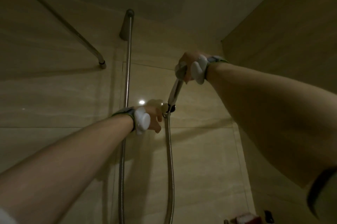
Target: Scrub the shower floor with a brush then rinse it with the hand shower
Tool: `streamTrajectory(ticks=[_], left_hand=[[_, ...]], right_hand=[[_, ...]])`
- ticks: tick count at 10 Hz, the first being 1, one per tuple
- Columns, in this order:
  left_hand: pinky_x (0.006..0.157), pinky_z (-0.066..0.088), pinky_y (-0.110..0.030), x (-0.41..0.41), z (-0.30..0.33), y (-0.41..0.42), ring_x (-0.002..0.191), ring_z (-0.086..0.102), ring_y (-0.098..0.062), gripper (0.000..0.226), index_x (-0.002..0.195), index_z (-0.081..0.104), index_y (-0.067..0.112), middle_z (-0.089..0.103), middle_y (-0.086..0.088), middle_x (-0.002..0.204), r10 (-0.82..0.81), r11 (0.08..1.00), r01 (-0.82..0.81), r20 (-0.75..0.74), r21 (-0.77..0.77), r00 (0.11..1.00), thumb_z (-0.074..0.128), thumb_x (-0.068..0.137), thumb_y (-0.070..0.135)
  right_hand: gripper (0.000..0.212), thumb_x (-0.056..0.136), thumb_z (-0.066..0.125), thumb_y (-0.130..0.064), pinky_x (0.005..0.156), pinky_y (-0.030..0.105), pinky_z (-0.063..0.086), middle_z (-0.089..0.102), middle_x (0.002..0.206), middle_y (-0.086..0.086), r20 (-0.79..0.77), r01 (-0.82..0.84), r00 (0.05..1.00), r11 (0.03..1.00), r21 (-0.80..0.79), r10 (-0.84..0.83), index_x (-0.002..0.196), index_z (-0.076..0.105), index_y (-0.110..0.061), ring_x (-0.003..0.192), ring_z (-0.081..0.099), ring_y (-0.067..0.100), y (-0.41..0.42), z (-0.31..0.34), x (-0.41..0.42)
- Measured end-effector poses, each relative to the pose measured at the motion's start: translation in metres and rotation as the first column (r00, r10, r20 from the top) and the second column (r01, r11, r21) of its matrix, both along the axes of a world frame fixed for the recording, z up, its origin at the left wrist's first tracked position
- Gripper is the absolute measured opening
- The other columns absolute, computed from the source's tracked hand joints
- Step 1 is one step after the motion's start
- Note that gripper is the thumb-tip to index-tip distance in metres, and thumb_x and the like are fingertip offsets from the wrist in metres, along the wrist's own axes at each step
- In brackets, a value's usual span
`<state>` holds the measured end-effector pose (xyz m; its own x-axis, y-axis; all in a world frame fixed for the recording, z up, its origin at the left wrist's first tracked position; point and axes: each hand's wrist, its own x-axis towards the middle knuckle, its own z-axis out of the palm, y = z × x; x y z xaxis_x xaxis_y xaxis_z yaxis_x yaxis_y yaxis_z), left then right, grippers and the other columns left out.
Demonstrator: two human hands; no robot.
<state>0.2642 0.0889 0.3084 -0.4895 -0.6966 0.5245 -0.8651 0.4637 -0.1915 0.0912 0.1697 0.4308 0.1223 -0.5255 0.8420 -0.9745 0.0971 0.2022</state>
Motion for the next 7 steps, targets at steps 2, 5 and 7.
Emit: streamTrajectory(ticks=[2,5,7], left_hand=[[0.087,0.054,-0.033,-0.016,0.034,0.019,0.104,0.065,-0.023,0.036,0.121,0.066,0.017,0.068,-0.004,0.116,-0.009,1.000,0.009,0.013,-0.019,1.000,0.066,0.089,0.033],[0.071,0.047,-0.026,-0.024,0.039,0.031,0.101,0.066,-0.022,0.035,0.115,0.067,0.015,0.068,-0.005,0.114,0.012,1.000,-0.012,-0.027,0.001,1.000,0.064,0.090,0.040],[0.075,0.046,-0.025,-0.012,0.026,0.041,0.094,0.064,-0.018,0.021,0.106,0.070,0.020,0.069,0.000,0.115,-0.102,0.994,0.101,-0.020,-0.030,0.995,0.069,0.086,0.023]], right_hand=[[0.016,0.083,0.076,-0.017,0.064,0.031,0.044,0.067,0.084,0.009,0.079,-0.133,0.988,0.991,0.020,0.131,0.074,0.063,-0.017,0.076,0.063,0.028,0.009,-0.018,-0.004],[0.084,0.060,0.093,-0.031,0.075,0.028,0.042,0.054,0.113,0.001,0.107,-0.133,0.985,0.990,-0.048,0.137,0.135,0.055,-0.031,0.102,0.061,0.027,-0.008,-0.032,-0.011],[0.107,0.071,0.084,-0.050,0.108,0.049,0.031,0.032,0.150,0.008,0.129,-0.059,0.989,0.994,-0.097,0.071,0.156,0.020,-0.040,0.134,0.035,0.036,0.030,-0.070,0.011]])
